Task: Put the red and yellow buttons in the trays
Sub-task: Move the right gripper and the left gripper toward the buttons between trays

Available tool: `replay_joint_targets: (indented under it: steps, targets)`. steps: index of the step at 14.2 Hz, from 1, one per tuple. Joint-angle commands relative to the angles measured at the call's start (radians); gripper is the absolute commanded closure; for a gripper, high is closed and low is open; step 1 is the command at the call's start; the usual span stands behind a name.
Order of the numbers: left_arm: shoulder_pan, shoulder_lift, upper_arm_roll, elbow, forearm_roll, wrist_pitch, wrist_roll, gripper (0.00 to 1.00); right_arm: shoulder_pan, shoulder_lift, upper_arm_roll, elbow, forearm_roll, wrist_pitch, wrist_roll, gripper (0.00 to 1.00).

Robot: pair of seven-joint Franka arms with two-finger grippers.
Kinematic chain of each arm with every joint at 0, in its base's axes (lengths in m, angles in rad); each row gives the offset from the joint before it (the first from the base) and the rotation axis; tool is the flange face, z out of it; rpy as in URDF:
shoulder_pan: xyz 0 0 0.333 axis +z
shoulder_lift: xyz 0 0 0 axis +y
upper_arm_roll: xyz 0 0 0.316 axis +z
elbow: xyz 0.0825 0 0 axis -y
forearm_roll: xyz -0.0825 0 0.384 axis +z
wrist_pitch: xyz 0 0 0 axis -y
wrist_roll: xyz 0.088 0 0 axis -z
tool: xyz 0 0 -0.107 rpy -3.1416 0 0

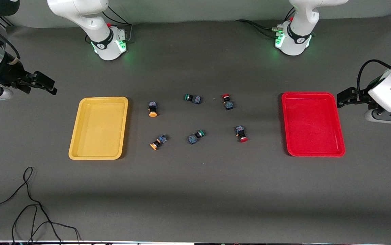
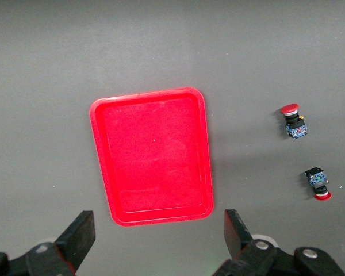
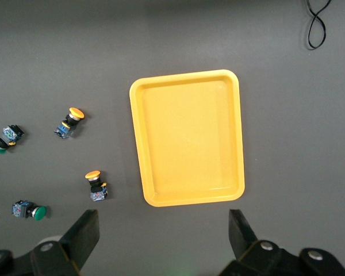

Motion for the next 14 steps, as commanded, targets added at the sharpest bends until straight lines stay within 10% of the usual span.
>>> replay_joint_targets:
  steps: [1,10,14]
  targets:
    - [-0.013,-0.004,0.013,0.002,-0.003,0.009,0.012,0.00,0.004,0.004,-0.004,0.007,0.018,-0.037,0.000,0.00]
    - [-0.013,-0.004,0.013,0.002,0.000,0.007,0.011,0.00,0.145,0.122,0.024,0.017,0.029,0.018,0.184,0.00]
    - [-0.015,-0.004,0.012,0.001,-0.003,0.006,0.000,0.00,0.298,0.145,0.025,-0.178,0.028,0.228,0.357,0.00]
